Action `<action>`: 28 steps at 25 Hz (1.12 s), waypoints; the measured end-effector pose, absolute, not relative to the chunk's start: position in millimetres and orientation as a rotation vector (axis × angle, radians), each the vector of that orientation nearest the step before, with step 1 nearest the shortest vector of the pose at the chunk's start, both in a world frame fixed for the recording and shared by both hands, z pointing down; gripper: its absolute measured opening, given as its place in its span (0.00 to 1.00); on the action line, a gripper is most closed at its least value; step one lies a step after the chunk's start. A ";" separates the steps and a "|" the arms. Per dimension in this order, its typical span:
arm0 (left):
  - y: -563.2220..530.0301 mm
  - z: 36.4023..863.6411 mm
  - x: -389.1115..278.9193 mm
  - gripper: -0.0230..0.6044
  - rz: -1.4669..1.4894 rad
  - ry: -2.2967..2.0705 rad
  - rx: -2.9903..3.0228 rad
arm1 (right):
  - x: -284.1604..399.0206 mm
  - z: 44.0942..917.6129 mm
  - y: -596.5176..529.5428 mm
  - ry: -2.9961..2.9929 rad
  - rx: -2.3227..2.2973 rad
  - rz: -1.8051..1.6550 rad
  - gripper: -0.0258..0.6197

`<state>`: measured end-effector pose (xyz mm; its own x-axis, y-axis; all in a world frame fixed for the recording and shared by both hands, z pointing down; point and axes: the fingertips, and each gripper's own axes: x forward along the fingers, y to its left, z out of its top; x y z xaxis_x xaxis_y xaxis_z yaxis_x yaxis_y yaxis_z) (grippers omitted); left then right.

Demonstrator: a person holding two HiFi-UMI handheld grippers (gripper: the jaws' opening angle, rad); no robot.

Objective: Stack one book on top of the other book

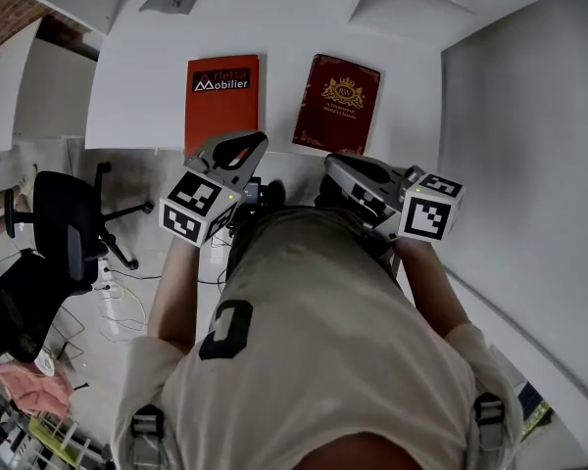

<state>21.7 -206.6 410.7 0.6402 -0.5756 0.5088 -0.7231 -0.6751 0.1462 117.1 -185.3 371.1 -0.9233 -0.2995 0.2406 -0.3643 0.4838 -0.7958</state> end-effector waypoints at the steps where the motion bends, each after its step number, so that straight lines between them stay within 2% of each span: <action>1: -210.0 417.0 28.3 0.06 0.638 -1.027 2.519 | 125.9 376.4 -189.2 -2.631 0.597 1.450 0.05; 8: -227.1 470.5 61.5 0.07 0.793 -0.950 2.416 | 172.8 425.5 -199.2 -2.520 0.596 1.456 0.05; 9: -227.9 476.5 64.9 0.16 0.784 -0.932 2.388 | 175.6 429.2 -199.5 -2.514 0.587 1.477 0.05; 10: -228.0 482.2 68.1 0.29 0.768 -0.910 2.354 | 177.9 432.2 -200.6 -2.510 0.578 1.494 0.05; 12: -228.8 494.3 75.6 0.42 0.738 -0.866 2.291 | 183.9 440.1 -204.8 -2.502 0.575 1.512 0.05; 14: -231.2 507.3 83.9 0.47 0.739 -0.836 2.249 | 191.5 452.8 -209.2 -2.475 0.594 1.519 0.05; 21: -251.0 548.9 97.6 0.52 0.752 -0.810 2.117 | 213.7 502.4 -226.4 -2.341 0.757 1.656 0.05; 22: -252.7 553.2 98.5 0.52 0.756 -0.806 2.106 | 215.8 508.0 -231.0 -2.328 0.781 1.648 0.12; 23: -253.8 557.1 99.0 0.52 0.759 -0.804 2.094 | 217.8 514.4 -235.0 -2.311 0.799 1.635 0.28; 24: -254.2 560.9 99.2 0.52 0.763 -0.804 2.083 | 220.0 521.1 -238.1 -2.289 0.815 1.624 0.36; 28: -251.3 574.8 100.8 0.52 0.759 -0.789 2.046 | 224.6 545.6 -245.9 -2.215 0.862 1.642 0.40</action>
<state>100.8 -251.3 574.8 0.6261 -0.2645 0.7336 -0.7433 -0.4868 0.4588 224.6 -245.9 545.6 -0.7930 -0.3077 0.5259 -0.5926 0.1889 -0.7830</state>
